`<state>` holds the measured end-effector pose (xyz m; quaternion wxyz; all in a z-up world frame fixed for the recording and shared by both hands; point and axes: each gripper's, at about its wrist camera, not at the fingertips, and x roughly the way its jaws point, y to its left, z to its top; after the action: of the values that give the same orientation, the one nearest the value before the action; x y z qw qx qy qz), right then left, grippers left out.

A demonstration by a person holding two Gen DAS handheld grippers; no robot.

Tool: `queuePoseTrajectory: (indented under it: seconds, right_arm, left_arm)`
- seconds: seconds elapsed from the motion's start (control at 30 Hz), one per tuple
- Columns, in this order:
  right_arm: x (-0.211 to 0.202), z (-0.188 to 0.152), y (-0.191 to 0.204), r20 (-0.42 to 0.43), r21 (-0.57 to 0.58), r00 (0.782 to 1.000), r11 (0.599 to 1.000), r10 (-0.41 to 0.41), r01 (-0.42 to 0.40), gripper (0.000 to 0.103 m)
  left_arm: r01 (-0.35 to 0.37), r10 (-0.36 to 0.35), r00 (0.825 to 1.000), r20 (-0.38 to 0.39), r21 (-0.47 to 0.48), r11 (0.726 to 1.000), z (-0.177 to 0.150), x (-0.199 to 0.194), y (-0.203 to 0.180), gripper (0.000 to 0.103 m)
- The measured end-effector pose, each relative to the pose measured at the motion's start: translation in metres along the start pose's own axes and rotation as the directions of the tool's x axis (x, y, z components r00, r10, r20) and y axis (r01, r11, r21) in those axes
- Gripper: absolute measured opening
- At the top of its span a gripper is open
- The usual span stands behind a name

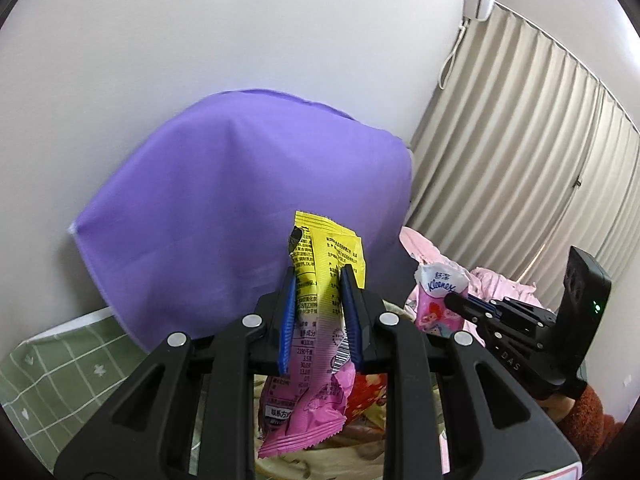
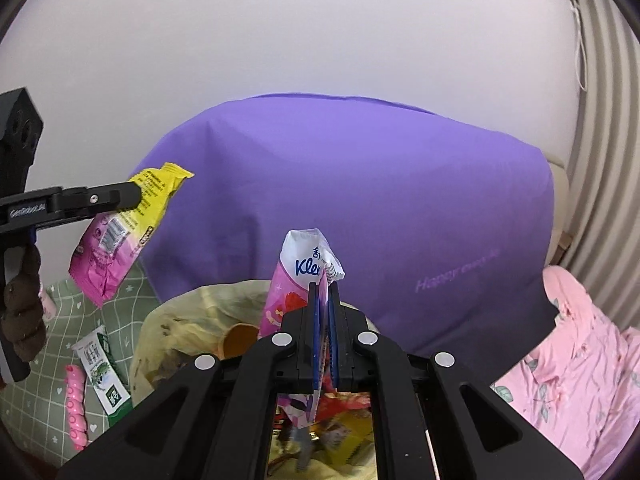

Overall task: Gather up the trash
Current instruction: 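Carry the tissue pack and yellow-pink wrapper toward the yellow bag, then open both grippers to drop the pack and wrapper into the bag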

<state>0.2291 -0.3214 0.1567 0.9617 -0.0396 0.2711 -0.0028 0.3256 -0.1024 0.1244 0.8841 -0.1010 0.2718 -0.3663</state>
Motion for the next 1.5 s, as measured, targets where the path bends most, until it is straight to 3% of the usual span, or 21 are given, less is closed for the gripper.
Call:
queuePoseTrajectory:
  seconds: [0.27,0.43,0.5,0.57,0.63,0.87,1.2,1.5]
  right_arm:
    - [0.006,-0.004,-0.029,0.006,0.074,1.000,0.997,0.020,-0.020,0.006]
    - [0.018,-0.013,-0.030,-0.021,0.084,0.999,0.995,0.047,-0.045,0.006]
    - [0.025,-0.021,-0.029,-0.042,0.085,0.998,0.995,0.056,-0.052,0.006]
    - [0.031,-0.030,-0.026,-0.071,0.086,0.995,0.994,0.072,-0.066,0.006]
    - [0.034,-0.036,-0.020,-0.094,0.075,0.992,0.994,0.082,-0.075,0.006]
    - [0.050,-0.057,-0.007,-0.168,0.064,0.979,0.993,0.112,-0.102,0.006]
    - [0.044,-0.055,-0.013,-0.168,0.064,0.984,0.997,0.064,-0.053,0.006]
    - [0.036,-0.051,-0.018,-0.154,0.090,0.987,0.995,0.053,-0.039,0.007]
  left_arm:
    - [0.069,-0.069,0.998,0.006,0.031,0.997,0.001,0.016,-0.026,0.020]
    - [0.123,-0.124,0.991,-0.056,-0.008,0.992,-0.023,0.045,-0.032,0.020]
    - [0.102,-0.101,0.988,-0.119,0.006,0.995,-0.041,0.062,-0.034,0.020]
    - [0.048,-0.035,0.980,-0.198,0.062,0.997,-0.061,0.083,-0.038,0.020]
    - [0.007,0.019,0.973,-0.231,0.109,0.994,-0.072,0.095,-0.039,0.020]
    - [-0.042,0.076,0.969,-0.234,0.147,0.988,-0.065,0.109,-0.032,0.020]
    - [-0.040,0.073,0.969,-0.235,0.142,0.989,-0.068,0.107,-0.019,0.020]
    - [0.022,-0.011,0.973,-0.230,0.043,0.999,-0.056,0.092,-0.009,0.026]
